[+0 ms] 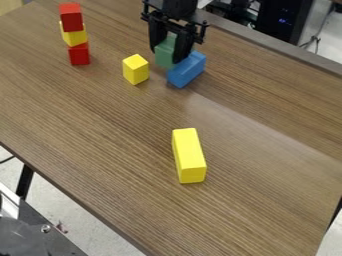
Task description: Put the green block on top of the blue block
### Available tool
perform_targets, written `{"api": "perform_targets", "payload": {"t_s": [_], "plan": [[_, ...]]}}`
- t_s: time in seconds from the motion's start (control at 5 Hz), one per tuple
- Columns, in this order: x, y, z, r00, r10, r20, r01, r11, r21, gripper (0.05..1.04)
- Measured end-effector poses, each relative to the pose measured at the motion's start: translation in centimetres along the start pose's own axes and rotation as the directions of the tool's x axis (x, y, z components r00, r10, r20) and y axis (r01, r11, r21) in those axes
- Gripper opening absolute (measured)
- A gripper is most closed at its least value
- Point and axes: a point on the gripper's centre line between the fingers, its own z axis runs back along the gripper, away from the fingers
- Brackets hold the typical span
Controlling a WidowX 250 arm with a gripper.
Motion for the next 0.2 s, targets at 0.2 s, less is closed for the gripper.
{"api": "perform_targets", "payload": {"t_s": [0.2], "plan": [[0.28,-0.45,-0.14,1.0,-0.009,0.002,0.009,1.0,-0.001,0.591]]}}
